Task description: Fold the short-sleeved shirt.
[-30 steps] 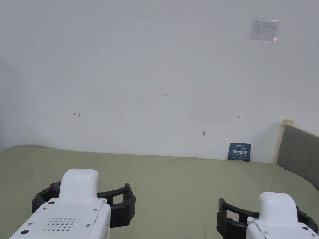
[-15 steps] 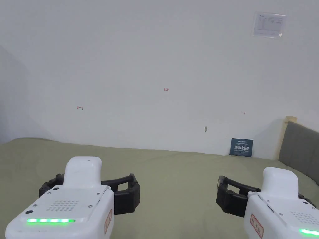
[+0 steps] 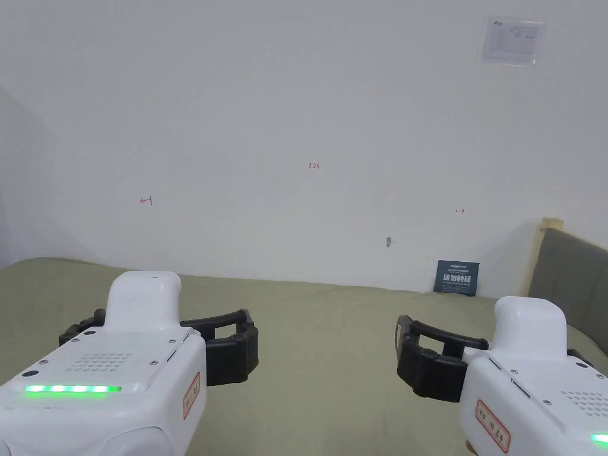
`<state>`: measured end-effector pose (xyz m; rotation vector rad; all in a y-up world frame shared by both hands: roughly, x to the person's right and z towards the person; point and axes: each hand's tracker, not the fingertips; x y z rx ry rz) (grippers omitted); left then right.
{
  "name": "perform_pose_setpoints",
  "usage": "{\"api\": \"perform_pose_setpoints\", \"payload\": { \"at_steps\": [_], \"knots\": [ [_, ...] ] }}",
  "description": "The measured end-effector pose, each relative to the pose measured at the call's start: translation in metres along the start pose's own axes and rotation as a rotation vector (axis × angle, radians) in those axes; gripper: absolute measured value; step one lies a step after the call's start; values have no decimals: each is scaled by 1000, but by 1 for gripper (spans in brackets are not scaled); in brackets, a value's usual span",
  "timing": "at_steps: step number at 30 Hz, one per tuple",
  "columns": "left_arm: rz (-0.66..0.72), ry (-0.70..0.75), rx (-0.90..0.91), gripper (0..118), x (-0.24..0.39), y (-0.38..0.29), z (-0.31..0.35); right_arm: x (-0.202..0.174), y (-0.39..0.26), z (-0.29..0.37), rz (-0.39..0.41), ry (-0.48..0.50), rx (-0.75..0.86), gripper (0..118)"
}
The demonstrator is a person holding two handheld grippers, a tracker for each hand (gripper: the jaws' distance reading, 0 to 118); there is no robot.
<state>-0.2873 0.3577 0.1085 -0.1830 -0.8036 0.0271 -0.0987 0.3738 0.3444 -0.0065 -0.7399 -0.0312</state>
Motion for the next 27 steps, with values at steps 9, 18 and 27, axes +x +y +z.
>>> {"api": "perform_pose_setpoints", "payload": {
  "at_steps": [9, 18, 27],
  "knots": [
    [-1, -4, -29, 118, 3, -6, -5, 3, 0, 4, 13, -41, 27, 118],
    [-3, -8, -36, 118, 6, -5, -8, -1, -7, 3, 14, -72, -23, 118],
    [-7, -8, -34, 118, 6, -1, -9, 6, 2, -1, -24, -81, -87, 118]
  ]
}}
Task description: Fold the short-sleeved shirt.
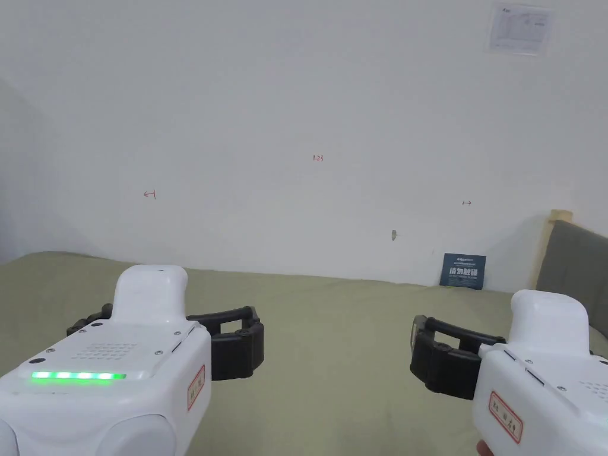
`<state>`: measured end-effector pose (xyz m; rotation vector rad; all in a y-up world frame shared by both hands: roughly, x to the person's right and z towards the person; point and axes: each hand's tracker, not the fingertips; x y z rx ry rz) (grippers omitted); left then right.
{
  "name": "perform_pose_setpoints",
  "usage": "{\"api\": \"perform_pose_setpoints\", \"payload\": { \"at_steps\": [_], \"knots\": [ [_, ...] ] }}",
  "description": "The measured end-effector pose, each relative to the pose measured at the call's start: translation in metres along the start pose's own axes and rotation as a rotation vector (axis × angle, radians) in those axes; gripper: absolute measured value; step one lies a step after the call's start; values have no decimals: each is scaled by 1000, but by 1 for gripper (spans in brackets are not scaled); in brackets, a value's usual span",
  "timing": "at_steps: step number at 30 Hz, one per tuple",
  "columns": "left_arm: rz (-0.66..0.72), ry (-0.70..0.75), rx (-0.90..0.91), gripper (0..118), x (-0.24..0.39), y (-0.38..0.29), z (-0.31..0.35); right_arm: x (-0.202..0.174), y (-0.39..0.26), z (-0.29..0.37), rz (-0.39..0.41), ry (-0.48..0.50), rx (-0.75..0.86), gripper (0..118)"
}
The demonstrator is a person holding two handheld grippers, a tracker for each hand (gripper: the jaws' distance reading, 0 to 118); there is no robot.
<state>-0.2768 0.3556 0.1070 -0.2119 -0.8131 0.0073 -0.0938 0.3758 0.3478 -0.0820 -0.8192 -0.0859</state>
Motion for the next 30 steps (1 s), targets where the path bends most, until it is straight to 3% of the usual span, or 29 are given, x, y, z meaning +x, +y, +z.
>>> {"api": "perform_pose_setpoints", "payload": {
  "at_steps": [4, 23, 30],
  "knots": [
    [-1, 0, 0, 118, 0, 1, 0, -2, 0, -2, 40, -73, 8, 118],
    [9, -19, -12, 118, 4, -2, -3, 5, 10, 4, 0, 29, -40, 118],
    [6, -17, -12, 118, 3, -4, -2, 12, 8, 0, -35, 0, -41, 118]
  ]
}}
